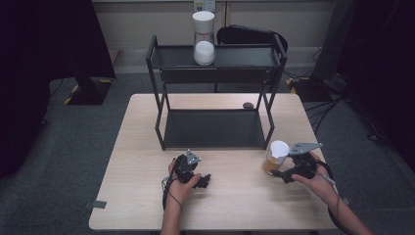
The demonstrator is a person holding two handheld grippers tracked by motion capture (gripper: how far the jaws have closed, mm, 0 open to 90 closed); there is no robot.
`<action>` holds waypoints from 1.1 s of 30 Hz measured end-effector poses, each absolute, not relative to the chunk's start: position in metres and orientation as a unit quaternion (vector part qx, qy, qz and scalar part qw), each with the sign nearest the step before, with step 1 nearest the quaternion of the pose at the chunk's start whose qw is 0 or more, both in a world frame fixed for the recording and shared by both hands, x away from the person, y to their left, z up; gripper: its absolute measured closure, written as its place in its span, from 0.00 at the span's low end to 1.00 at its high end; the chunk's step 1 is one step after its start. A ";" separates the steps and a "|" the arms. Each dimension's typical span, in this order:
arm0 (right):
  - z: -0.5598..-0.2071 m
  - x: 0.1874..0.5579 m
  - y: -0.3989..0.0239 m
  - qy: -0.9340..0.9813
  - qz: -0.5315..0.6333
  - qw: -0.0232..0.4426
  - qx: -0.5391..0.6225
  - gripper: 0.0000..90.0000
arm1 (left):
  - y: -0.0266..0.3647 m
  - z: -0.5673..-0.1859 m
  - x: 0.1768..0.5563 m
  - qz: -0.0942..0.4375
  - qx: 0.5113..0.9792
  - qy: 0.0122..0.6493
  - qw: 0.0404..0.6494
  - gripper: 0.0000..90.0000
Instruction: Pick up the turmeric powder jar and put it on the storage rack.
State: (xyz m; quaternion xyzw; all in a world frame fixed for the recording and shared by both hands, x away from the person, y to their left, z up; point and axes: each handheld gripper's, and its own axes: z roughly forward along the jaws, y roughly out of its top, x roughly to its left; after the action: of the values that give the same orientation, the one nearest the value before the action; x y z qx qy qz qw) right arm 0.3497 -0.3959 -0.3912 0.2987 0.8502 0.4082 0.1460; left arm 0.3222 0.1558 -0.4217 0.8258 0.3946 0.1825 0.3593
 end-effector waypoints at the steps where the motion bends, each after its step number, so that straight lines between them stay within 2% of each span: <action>1: -0.391 0.350 -0.396 0.848 0.412 0.146 0.299 0.08 | 0.156 -0.422 0.322 0.182 0.826 0.395 0.359 0.00; 6: -0.395 0.355 -0.398 0.838 0.436 0.146 0.295 0.15 | 0.156 -0.422 0.322 0.182 0.826 0.394 0.359 0.00; 13: -0.395 0.357 -0.393 0.839 0.446 0.156 0.269 0.34 | 0.156 -0.422 0.322 0.182 0.826 0.395 0.359 0.00; 20: -0.387 0.356 -0.384 0.848 0.432 0.166 0.258 0.34 | 0.156 -0.422 0.322 0.182 0.826 0.395 0.359 0.00; 24: -0.384 0.363 -0.380 0.852 0.432 0.147 0.256 0.34 | 0.156 -0.422 0.322 0.182 0.826 0.395 0.359 0.00; 33: -0.372 0.374 -0.363 0.857 0.432 0.136 0.246 0.34 | 0.156 -0.422 0.322 0.183 0.826 0.394 0.359 0.00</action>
State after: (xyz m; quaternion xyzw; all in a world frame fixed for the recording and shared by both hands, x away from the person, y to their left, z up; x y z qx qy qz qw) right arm 0.3735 -0.3632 -0.3717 0.2463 0.8567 0.4322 0.1364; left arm 0.3223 0.1558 -0.4216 0.8261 0.3940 0.1828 0.3591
